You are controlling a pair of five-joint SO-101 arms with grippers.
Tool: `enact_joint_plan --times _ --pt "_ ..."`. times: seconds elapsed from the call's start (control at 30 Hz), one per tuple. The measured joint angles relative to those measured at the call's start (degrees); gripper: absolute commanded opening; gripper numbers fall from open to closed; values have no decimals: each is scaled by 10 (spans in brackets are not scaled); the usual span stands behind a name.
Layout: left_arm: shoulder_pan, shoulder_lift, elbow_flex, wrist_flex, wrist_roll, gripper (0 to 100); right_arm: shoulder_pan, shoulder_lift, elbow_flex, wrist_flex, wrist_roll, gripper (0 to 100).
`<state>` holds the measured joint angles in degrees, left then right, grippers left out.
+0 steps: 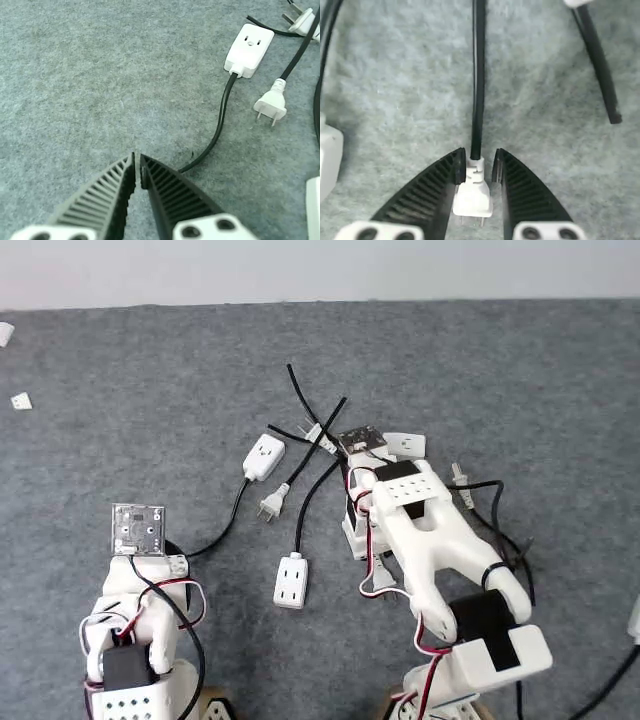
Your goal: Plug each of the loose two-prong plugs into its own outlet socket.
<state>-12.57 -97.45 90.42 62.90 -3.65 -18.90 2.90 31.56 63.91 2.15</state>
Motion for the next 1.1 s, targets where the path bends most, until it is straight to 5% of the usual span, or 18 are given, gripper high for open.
enact_joint_plan --times 0.77,1.1 --pt "0 0 0 0 0 13 0 -3 20 3 0 9" --pt "0 54 0 -14 -3 13 -70 -202 -20 120 32 8"
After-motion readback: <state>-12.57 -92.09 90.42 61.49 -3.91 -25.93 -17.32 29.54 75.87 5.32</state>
